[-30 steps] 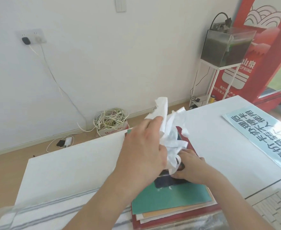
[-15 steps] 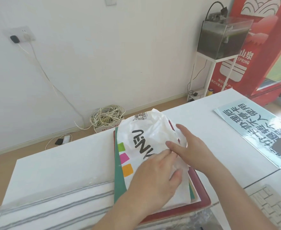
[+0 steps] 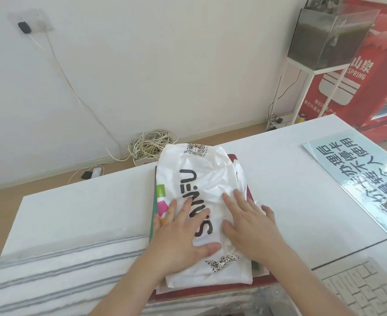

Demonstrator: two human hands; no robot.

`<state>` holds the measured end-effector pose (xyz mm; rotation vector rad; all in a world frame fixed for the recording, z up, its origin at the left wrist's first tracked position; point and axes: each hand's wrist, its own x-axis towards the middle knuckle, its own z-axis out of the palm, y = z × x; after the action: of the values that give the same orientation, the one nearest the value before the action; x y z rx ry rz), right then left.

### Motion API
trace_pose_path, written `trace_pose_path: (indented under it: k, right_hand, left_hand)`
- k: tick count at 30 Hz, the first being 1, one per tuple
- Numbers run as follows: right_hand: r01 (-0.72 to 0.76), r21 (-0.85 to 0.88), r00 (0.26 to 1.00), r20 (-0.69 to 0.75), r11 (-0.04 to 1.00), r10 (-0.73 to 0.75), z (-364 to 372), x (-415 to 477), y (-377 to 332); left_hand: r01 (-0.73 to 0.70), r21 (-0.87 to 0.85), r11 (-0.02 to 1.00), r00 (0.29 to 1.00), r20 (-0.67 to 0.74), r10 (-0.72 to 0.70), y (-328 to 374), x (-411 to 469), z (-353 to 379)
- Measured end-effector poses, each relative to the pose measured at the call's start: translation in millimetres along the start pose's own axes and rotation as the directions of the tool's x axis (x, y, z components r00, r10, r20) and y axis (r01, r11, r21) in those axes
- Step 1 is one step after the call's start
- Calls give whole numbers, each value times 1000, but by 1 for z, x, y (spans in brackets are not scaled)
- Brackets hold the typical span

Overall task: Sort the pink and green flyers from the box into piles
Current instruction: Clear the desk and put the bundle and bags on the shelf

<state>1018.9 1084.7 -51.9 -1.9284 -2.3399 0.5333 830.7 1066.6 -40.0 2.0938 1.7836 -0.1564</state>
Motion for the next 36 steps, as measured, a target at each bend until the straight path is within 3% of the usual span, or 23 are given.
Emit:
trace_pose_path:
  k: [2, 4, 6, 9, 14, 17, 19, 24, 27, 31, 36]
  right_hand:
    - [-14, 133, 999, 35, 991, 9, -9, 3, 2]
    - [-68, 323, 998, 10, 944, 69, -18, 6, 6]
    - [-136, 470, 983, -42, 872, 176, -24, 13, 13]
    - [-271, 537, 960, 94, 799, 263, -29, 23, 22]
    - [-332, 474, 940, 235, 815, 246, -29, 41, 23]
    - [-354, 419, 929, 261, 836, 262, -32, 52, 23]
    - [-375, 414, 920, 275, 829, 279, -32, 56, 24]
    - [-392, 497, 920, 210, 774, 331, -43, 50, 20]
    - [-342, 608, 932, 119, 716, 343, -61, 34, 12]
    - [-273, 799, 928, 72, 536, 366, -73, -6, -1]
    - [-170, 951, 864, 17, 259, 504, -56, -95, -37]
  left_hand:
    - [81, -105, 991, 977, -188, -99, -10, 0, -6]
    - [173, -179, 969, 947, -239, -213, -20, -1, -8]
    - [234, -370, 899, 947, -121, -296, -28, -2, -11]
    - [317, -619, 718, 931, 60, -359, -34, -2, -23]
    - [441, -700, 562, 881, 217, -421, -49, 16, -30]
    - [490, -791, 365, 824, 285, -489, -56, 25, -25]
    - [473, -826, 305, 823, 291, -488, -54, 26, -26]
    - [358, -874, 328, 833, 141, -535, -42, 19, -38]
    - [257, -879, 402, 861, 20, -508, -40, 8, -54]
    - [156, -839, 521, 903, -92, -419, -41, -16, -71]
    - [56, -713, 699, 956, -164, -243, -46, -61, -71]
